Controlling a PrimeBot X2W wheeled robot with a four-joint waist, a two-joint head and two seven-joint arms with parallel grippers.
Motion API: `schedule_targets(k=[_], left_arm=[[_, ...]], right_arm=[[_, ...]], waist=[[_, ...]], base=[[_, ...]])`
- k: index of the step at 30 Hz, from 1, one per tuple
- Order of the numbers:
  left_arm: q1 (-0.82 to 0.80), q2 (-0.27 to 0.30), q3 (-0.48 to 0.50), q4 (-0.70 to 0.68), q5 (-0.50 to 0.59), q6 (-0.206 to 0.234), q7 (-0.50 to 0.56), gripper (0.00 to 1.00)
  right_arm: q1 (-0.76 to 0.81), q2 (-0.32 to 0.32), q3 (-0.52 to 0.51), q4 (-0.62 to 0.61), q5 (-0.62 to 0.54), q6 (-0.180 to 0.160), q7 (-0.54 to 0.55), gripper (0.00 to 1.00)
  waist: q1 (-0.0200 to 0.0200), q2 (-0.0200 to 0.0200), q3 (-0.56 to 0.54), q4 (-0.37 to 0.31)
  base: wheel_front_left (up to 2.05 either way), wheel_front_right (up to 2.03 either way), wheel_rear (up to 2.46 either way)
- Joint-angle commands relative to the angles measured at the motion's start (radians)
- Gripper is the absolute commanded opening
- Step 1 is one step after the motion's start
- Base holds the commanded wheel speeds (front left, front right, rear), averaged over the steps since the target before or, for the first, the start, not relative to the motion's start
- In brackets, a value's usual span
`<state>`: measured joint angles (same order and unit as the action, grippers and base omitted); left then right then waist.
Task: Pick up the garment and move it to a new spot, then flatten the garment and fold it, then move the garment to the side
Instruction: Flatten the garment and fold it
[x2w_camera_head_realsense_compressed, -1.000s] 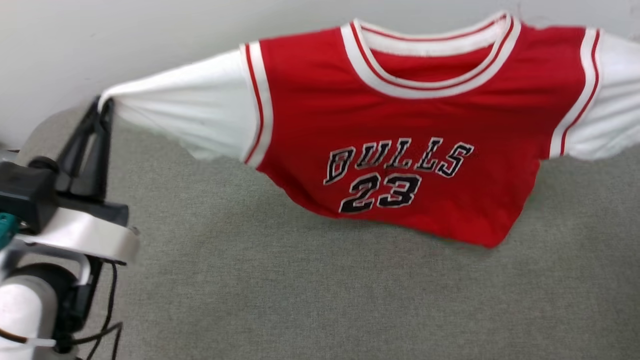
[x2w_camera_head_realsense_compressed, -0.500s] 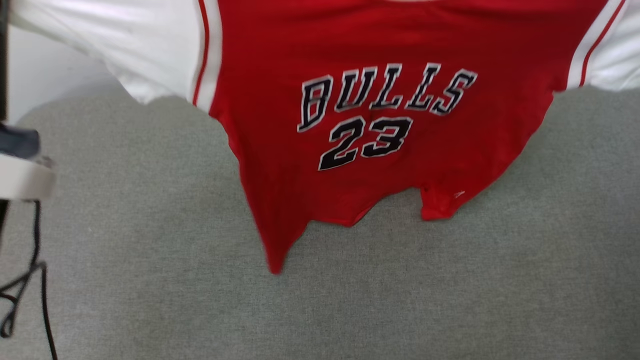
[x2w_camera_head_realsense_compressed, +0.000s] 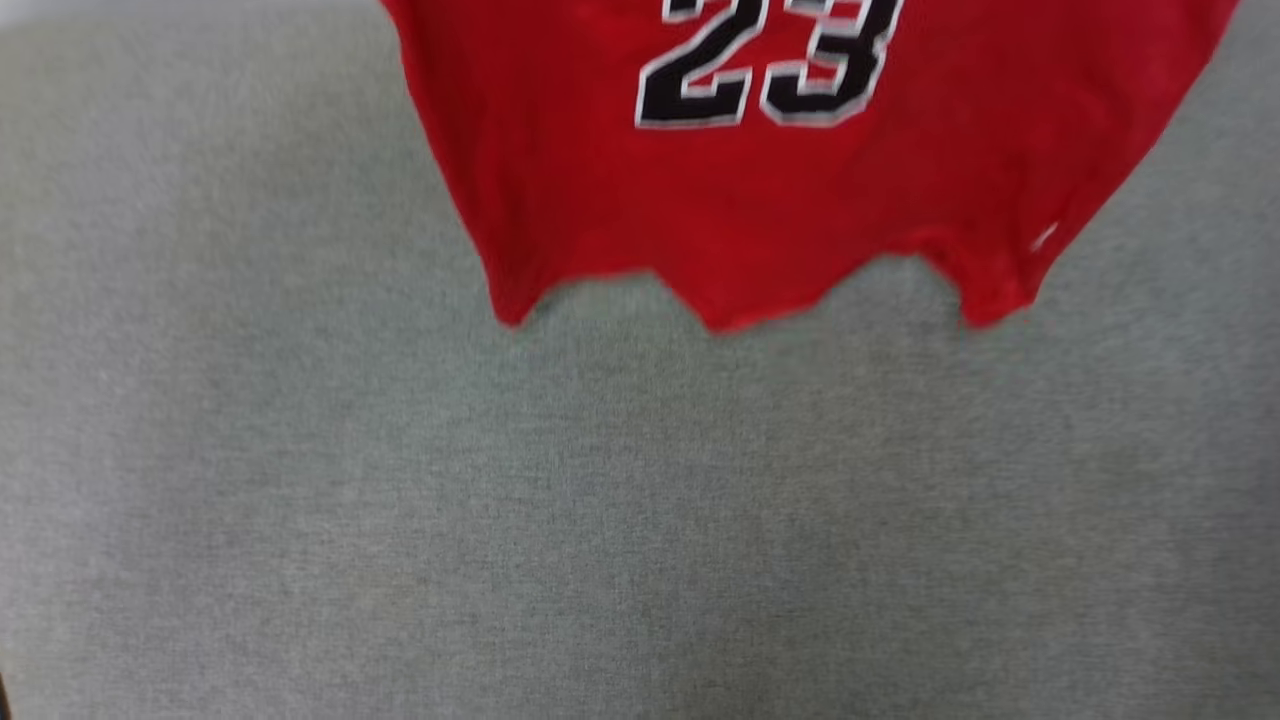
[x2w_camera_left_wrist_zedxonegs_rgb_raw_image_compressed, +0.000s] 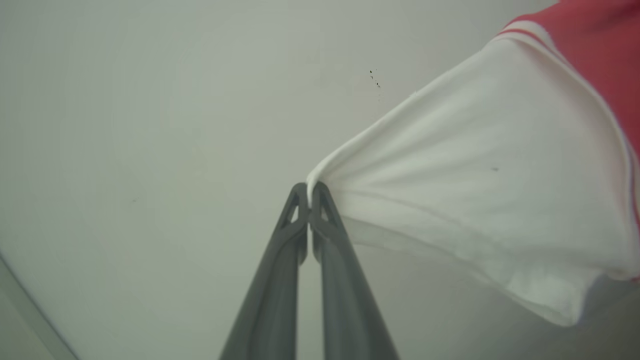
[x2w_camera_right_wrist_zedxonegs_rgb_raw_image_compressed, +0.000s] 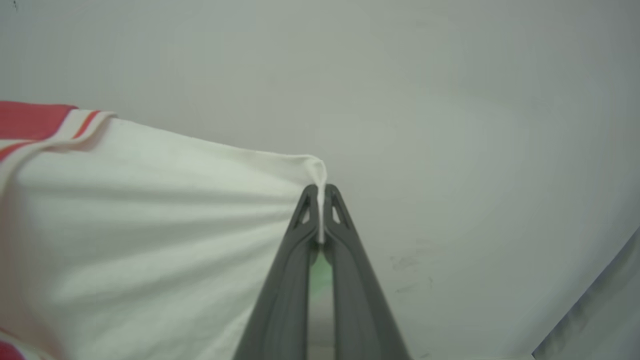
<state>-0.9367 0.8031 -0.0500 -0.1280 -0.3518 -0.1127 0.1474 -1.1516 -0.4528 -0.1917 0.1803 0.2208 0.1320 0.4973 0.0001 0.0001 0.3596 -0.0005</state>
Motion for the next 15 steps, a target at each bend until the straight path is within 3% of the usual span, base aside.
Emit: schedule_targets(k=[1, 7, 15], left_arm=[[-0.054, 0.009, -0.004, 0.029, 0.007, 0.003, -0.008, 0.00], [-0.348, 0.016, -0.104, 0.210, 0.035, -0.010, -0.069, 0.00], [-0.652, -0.036, -0.196, 0.461, 0.088, -0.014, -0.217, 0.00]], right_arm=[[-0.045, 0.000, -0.016, 0.024, -0.012, -0.003, -0.008, 0.00], [-0.285, 0.019, -0.049, 0.158, -0.096, -0.003, -0.090, 0.00], [-0.521, 0.080, -0.127, 0.331, -0.222, -0.003, -0.270, 0.00]], waist=[[-0.0001, -0.0001, 0.106, 0.021], [-0.0001, -0.0001, 0.235, 0.040], [-0.0001, -0.0001, 0.321, 0.055]], base=[[0.00, 0.00, 0.00], [0.00, 0.00, 0.00], [0.00, 0.00, 0.00]])
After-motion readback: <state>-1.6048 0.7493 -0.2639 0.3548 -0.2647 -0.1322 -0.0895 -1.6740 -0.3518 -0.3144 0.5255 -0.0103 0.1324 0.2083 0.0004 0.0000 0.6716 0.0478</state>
